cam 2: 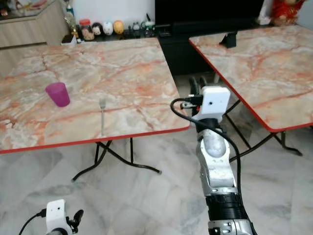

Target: Setting the table

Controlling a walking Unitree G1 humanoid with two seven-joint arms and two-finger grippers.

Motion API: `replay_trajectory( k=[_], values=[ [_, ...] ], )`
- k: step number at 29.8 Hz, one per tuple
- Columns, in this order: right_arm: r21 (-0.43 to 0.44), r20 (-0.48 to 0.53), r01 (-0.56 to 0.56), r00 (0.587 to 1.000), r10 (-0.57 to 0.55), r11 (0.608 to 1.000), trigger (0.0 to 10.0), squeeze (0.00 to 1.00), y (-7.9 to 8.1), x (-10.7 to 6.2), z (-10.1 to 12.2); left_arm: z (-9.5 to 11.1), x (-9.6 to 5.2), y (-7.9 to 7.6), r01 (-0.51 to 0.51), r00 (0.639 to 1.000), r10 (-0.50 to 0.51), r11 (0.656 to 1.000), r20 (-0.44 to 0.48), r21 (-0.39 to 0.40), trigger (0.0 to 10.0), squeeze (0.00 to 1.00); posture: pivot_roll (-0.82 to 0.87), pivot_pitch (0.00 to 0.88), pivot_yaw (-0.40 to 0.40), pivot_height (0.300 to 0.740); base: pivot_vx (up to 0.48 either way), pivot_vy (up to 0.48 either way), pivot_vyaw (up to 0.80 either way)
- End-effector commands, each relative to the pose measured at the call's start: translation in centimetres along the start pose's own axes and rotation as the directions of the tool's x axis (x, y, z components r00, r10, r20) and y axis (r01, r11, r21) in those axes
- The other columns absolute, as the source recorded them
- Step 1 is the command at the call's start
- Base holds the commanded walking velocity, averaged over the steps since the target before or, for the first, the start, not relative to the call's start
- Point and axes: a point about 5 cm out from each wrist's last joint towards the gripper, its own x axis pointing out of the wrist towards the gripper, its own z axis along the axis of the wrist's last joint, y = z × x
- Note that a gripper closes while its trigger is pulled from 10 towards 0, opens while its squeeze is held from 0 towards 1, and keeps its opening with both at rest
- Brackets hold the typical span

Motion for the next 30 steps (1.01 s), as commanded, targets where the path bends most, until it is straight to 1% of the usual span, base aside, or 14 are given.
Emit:
replay_trajectory(
  k=[1, 7, 18, 28, 30],
  values=[
    [0.008, 0.017, -0.039, 0.999, 0.039, 0.999, 10.0, 0.00, 1.13, 0.32, 0.45, -0.44, -0.23, 0.87, -0.029, 0.999, 0.029, 1.000, -0.015, -0.002, 10.0, 0.00, -0.10, 0.000, 0.026, 0.707, 0.000, 0.334, 0.00],
    [0.002, 0.017, -0.047, 0.999, 0.047, 0.999, 10.0, 0.00, 1.15, 0.24, 0.41, -0.70, -0.31, 0.80, -0.023, 0.999, 0.023, 1.000, -0.024, 0.001, 10.0, 0.00, -0.10, 0.000, 0.023, 0.707, 0.000, 0.335, 0.00],
    [0.006, 0.019, -0.057, 0.998, 0.057, 0.998, 10.0, 0.00, 1.40, 0.33, 0.42, -0.48, -0.19, 0.68, -0.018, 1.000, 0.018, 1.000, -0.022, 0.005, 10.0, 0.00, -0.10, 0.000, 0.024, 0.707, 0.000, 0.333, 0.00],
    [-0.001, 0.005, -0.051, 0.999, 0.051, 0.999, 10.0, 0.00, 1.00, 0.22, 0.17, -0.39, -0.13, 0.64, -0.023, 0.999, 0.023, 1.000, -0.023, -0.001, 10.0, 0.00, -0.09, 0.000, 0.018, 0.707, 0.000, 0.332, 0.00],
    [-0.002, 0.002, -0.047, 0.999, 0.047, 0.999, 10.0, 0.00, 0.91, 0.20, 0.09, -0.41, -0.14, 0.64, -0.024, 0.999, 0.024, 1.000, -0.022, 0.000, 10.0, 0.00, -0.09, 0.000, 0.018, 0.707, 0.000, 0.000, 0.00]
  ],
)
